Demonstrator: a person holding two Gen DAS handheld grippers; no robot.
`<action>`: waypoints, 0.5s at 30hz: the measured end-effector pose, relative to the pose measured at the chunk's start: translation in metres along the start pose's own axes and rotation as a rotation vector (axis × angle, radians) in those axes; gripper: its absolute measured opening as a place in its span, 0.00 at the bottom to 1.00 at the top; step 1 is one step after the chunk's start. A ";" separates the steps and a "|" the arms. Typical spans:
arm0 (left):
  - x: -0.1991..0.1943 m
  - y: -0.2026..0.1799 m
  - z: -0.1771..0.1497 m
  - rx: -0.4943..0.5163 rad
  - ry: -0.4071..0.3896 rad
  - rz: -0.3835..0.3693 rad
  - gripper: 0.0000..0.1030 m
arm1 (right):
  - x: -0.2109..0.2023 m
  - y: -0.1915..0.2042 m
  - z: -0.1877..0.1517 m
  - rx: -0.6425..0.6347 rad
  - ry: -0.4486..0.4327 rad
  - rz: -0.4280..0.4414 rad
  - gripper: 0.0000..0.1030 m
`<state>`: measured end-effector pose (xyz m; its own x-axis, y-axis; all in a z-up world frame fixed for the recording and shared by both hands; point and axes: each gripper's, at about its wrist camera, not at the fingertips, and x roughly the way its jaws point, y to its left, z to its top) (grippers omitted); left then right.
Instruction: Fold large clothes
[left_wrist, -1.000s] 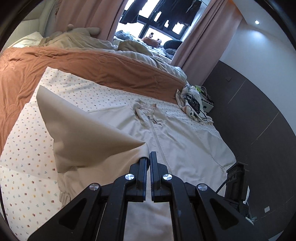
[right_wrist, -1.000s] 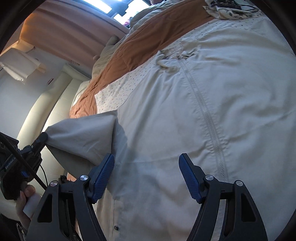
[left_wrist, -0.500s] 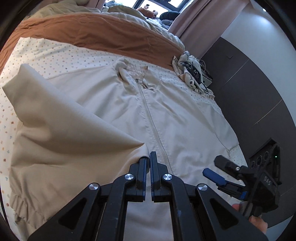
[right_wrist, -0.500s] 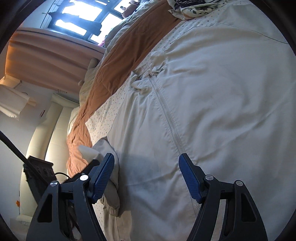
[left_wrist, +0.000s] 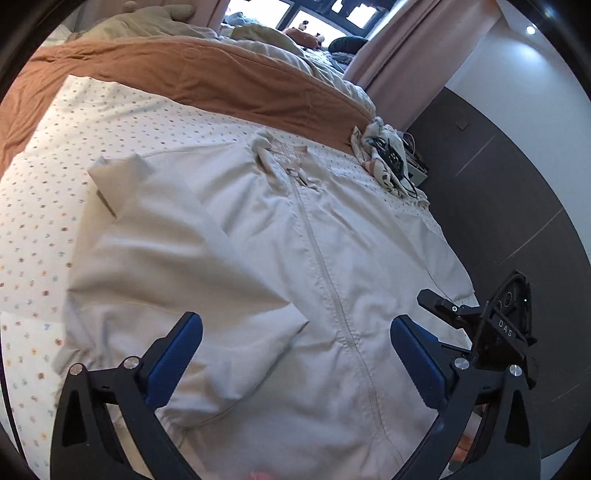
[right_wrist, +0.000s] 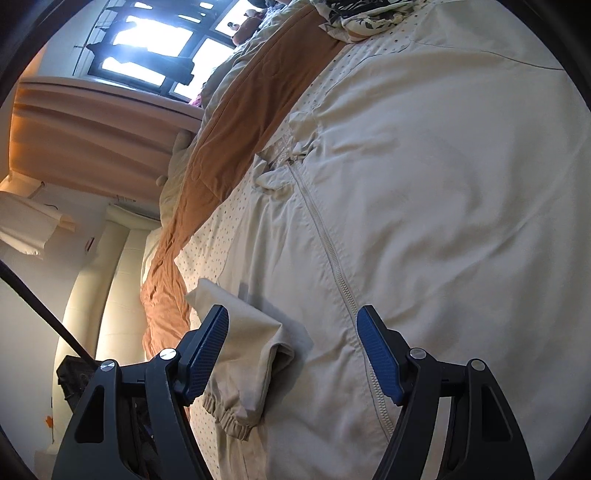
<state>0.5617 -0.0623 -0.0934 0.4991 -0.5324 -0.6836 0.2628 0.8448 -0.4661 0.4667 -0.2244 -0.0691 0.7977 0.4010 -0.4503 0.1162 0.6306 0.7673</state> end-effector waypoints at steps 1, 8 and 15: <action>-0.012 0.007 0.000 -0.007 -0.020 0.026 1.00 | 0.002 0.005 -0.002 -0.016 0.004 0.002 0.69; -0.082 0.068 -0.008 -0.088 -0.110 0.145 1.00 | 0.028 0.053 -0.021 -0.198 0.061 -0.002 0.69; -0.133 0.122 -0.030 -0.162 -0.164 0.215 1.00 | 0.070 0.098 -0.051 -0.353 0.175 0.015 0.69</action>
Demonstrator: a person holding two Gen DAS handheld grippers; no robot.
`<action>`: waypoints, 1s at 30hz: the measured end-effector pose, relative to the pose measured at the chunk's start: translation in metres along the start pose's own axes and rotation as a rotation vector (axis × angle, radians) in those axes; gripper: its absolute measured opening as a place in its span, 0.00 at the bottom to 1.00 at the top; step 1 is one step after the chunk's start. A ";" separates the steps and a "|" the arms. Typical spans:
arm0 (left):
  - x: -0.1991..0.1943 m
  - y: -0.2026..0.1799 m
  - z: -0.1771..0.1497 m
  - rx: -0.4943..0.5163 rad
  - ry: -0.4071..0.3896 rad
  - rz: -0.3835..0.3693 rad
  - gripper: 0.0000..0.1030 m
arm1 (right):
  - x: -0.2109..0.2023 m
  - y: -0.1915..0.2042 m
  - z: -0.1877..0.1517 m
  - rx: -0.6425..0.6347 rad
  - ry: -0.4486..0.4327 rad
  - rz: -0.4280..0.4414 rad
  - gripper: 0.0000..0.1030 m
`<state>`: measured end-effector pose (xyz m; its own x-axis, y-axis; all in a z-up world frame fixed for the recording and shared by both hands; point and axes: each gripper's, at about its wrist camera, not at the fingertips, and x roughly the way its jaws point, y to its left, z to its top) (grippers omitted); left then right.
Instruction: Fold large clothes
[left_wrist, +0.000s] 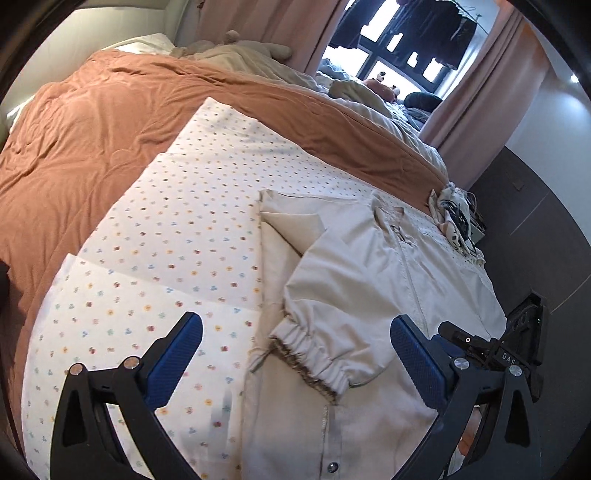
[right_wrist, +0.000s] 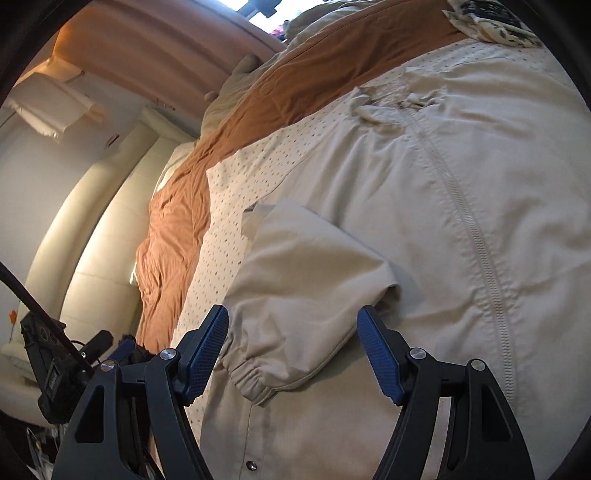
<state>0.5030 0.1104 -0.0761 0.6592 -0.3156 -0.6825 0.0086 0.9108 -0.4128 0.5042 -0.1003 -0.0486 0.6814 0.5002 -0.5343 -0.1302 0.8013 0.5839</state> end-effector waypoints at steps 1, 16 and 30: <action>-0.004 0.008 -0.002 -0.011 -0.004 0.008 1.00 | 0.008 0.009 -0.002 -0.027 0.022 0.001 0.69; -0.052 0.088 -0.059 -0.155 -0.021 0.099 1.00 | 0.146 0.075 -0.041 -0.391 0.294 -0.189 0.69; -0.094 0.071 -0.078 -0.155 -0.062 0.131 1.00 | 0.114 0.061 -0.039 -0.263 0.245 -0.101 0.18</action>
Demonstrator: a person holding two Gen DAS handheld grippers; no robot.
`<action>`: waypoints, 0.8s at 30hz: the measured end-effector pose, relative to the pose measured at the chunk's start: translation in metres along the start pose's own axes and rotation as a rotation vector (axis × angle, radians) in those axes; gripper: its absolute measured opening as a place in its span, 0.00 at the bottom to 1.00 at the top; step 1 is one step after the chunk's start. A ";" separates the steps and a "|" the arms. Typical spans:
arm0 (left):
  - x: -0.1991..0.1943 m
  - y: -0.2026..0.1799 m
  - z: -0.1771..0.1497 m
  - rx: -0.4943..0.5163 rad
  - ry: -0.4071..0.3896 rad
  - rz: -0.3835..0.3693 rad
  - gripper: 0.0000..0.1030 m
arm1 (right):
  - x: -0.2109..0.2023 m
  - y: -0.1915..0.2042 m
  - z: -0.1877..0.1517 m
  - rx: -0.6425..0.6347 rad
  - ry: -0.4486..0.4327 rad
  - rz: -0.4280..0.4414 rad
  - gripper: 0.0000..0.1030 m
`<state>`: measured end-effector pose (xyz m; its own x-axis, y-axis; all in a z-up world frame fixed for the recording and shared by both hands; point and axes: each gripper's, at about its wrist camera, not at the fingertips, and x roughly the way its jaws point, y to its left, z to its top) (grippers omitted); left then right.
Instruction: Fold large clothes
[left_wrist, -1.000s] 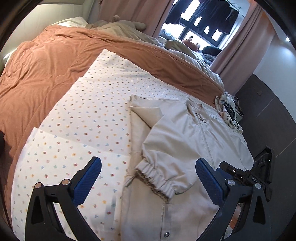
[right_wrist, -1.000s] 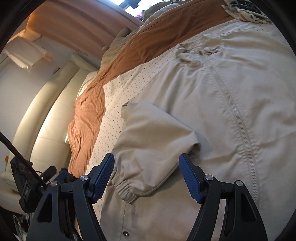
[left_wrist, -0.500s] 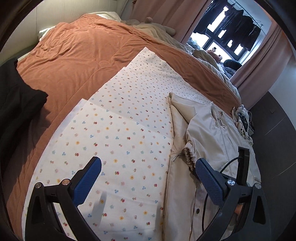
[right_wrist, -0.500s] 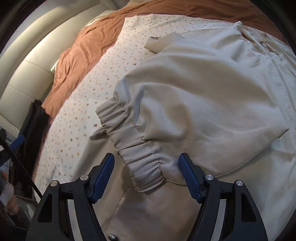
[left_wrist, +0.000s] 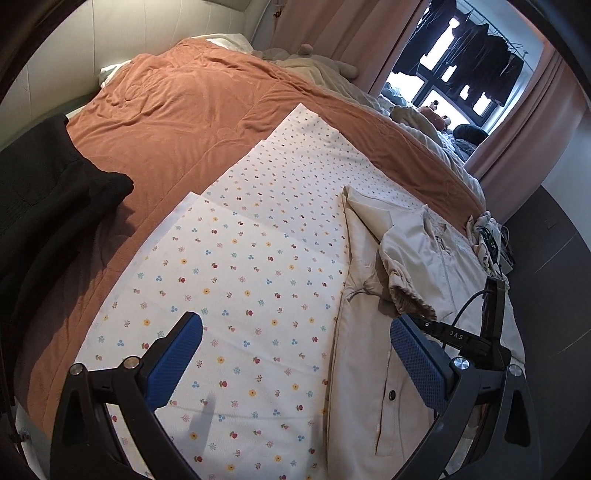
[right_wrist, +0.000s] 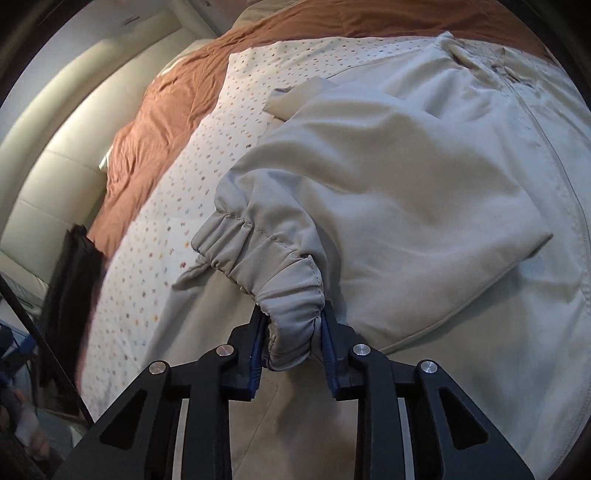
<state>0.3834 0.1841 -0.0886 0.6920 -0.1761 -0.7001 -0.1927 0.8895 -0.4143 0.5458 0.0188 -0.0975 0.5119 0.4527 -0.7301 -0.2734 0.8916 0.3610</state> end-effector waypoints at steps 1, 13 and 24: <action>-0.001 -0.002 0.000 -0.004 -0.002 -0.005 1.00 | -0.009 -0.006 0.001 0.027 -0.019 0.022 0.17; -0.004 -0.030 0.007 0.015 -0.018 -0.033 1.00 | -0.152 -0.092 -0.003 0.184 -0.313 0.244 0.14; 0.056 -0.078 0.012 0.100 0.046 -0.036 1.00 | -0.224 -0.206 -0.045 0.378 -0.528 0.207 0.14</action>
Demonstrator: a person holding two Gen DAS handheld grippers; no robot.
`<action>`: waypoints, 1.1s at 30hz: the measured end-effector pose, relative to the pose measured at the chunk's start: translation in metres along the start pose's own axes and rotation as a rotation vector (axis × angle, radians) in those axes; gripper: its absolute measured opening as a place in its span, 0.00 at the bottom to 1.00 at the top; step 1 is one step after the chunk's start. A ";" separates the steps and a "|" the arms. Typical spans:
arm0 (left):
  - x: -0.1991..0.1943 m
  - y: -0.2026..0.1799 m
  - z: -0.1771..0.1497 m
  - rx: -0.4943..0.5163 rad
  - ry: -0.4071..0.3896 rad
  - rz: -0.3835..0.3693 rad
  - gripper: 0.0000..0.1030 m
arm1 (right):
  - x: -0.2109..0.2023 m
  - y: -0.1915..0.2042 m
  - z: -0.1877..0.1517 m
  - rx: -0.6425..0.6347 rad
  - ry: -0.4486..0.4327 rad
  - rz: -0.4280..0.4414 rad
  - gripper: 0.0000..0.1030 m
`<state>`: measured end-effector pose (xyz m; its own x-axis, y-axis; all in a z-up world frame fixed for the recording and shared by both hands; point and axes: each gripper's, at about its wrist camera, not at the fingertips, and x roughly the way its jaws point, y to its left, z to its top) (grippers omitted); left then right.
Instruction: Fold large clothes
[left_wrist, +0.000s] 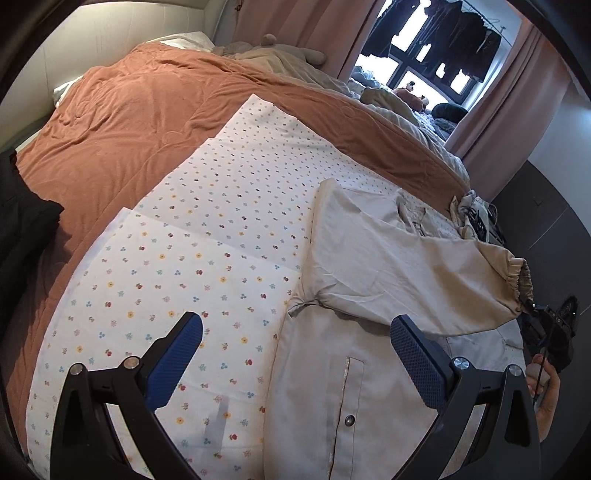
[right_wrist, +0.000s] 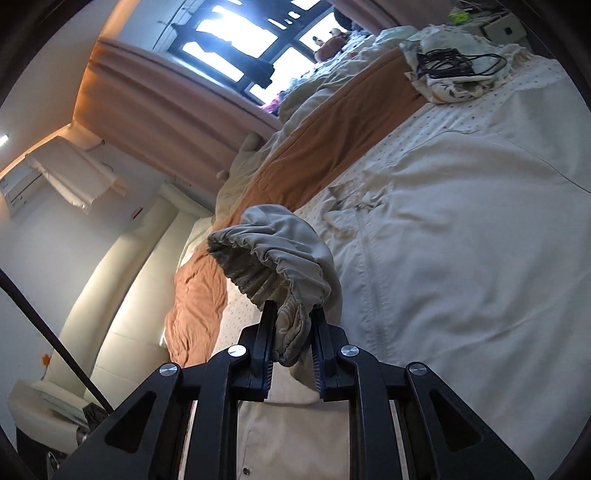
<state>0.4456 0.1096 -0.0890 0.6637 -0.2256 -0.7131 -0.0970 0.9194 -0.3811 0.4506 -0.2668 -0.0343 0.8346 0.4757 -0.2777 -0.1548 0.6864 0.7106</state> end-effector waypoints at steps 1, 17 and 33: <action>0.009 -0.004 0.001 0.007 0.009 -0.003 1.00 | -0.004 -0.010 0.001 0.024 -0.014 -0.009 0.15; 0.121 -0.048 -0.003 0.236 0.207 0.084 0.87 | 0.005 -0.064 -0.017 0.235 0.098 -0.350 0.66; 0.167 -0.032 0.002 0.339 0.241 0.195 0.45 | 0.061 -0.052 -0.022 0.248 0.184 -0.348 0.15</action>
<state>0.5608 0.0426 -0.1947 0.4622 -0.0690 -0.8841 0.0714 0.9966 -0.0404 0.4979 -0.2612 -0.1030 0.7037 0.3455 -0.6208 0.2676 0.6805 0.6821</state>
